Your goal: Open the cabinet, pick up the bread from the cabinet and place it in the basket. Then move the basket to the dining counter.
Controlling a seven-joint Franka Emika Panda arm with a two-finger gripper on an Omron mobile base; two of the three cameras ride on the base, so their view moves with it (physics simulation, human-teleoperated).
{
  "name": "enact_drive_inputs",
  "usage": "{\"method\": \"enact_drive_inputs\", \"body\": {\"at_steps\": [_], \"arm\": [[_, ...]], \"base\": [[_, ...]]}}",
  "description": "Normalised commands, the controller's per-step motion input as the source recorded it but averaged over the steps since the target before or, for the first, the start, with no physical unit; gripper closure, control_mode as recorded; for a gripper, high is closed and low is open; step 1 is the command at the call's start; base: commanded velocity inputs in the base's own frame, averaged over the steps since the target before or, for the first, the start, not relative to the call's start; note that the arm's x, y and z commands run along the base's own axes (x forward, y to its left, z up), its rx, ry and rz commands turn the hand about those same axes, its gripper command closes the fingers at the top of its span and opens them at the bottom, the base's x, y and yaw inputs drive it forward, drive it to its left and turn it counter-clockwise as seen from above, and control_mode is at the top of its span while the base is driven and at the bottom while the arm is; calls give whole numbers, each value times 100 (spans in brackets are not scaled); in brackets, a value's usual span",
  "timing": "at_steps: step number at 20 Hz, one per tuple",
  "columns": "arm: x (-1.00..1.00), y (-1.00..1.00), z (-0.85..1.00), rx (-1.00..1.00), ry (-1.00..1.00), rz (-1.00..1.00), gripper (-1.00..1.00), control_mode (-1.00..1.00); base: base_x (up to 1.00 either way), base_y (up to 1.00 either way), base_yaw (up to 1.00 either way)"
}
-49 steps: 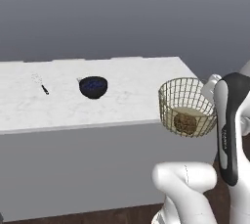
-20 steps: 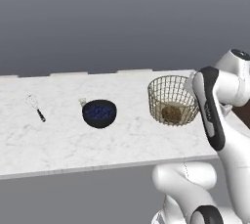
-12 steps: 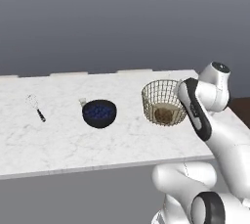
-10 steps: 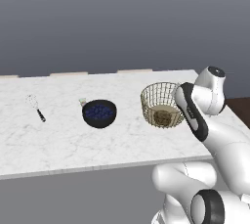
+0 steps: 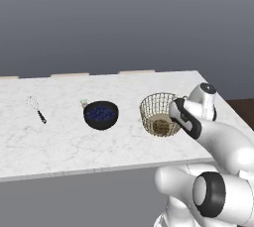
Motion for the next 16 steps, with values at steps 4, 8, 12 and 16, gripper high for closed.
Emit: {"method": "enact_drive_inputs", "body": {"at_steps": [4, 8, 12, 16], "arm": [[12, 0, -19, 0, 0, 0, 100, -100], [5, 0, -12, 0, 0, 0, -100, -100], [3, 0, -3, 0, 0, 0, -100, -100], [1, 0, 2, 0, 0, 0, -100, -100]], "base": [[0, 0, 0], [0, 0, 0], [0, 0, 0], [0, 0, 0]]}}
